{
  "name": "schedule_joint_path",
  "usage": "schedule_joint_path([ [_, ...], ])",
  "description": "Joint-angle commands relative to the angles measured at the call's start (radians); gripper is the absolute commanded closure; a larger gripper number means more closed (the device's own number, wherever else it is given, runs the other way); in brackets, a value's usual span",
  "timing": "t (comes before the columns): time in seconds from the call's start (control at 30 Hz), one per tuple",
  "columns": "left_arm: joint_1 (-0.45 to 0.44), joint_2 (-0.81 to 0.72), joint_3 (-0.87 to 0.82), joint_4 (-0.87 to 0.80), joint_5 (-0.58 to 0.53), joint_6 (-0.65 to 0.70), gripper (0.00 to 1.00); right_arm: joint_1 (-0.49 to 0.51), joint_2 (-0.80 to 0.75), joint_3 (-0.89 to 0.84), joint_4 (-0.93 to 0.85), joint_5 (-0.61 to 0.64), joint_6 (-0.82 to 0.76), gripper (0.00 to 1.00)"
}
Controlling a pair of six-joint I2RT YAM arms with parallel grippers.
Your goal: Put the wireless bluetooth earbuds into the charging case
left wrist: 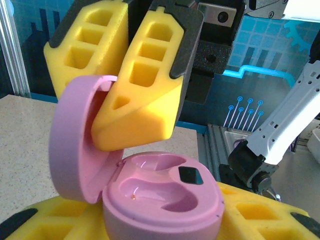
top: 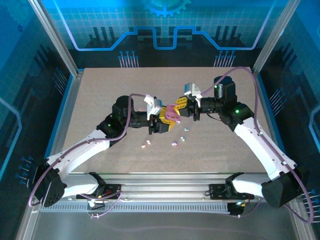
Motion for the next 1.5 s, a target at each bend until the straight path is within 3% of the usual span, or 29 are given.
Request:
schedule_joint_path([
  [0.0,-0.008,-0.001,0.028,0.034,0.004,-0.002,0.5,0.014,-0.021,-0.009,0.011,0.003,-0.004,0.84],
  [0.2,-0.006,0.002,0.025,0.051,0.013,-0.019,0.46,0.015,-0.026,-0.014,0.016,0.02,-0.011,0.84],
  [0.57,-0.006,0.009,0.034,0.03,0.017,-0.014,0.63,0.019,-0.035,-0.02,0.02,0.022,-0.011,0.82],
  [0.83,-0.007,-0.006,0.0,0.063,0.012,-0.004,0.68,0.018,-0.044,-0.005,0.009,0.05,0.017,0.69],
  [0.93,-0.008,-0.015,-0.029,0.1,-0.014,-0.008,0.68,0.012,-0.05,0.018,0.005,0.115,0.09,0.54],
  [1.13,-0.007,-0.02,-0.126,0.273,-0.1,-0.028,0.68,-0.081,-0.06,0.074,-0.014,0.18,0.36,0.43],
  [1.27,-0.007,-0.013,-0.198,0.414,-0.179,-0.028,0.69,-0.17,-0.048,0.108,-0.093,0.189,0.487,0.4],
  [1.37,-0.007,-0.007,-0.24,0.483,-0.238,-0.017,0.69,-0.219,-0.021,0.107,-0.179,0.289,0.563,0.38],
  [1.47,-0.007,-0.005,-0.275,0.529,-0.286,-0.019,0.69,-0.267,0.052,0.106,-0.302,0.379,0.626,0.42],
])
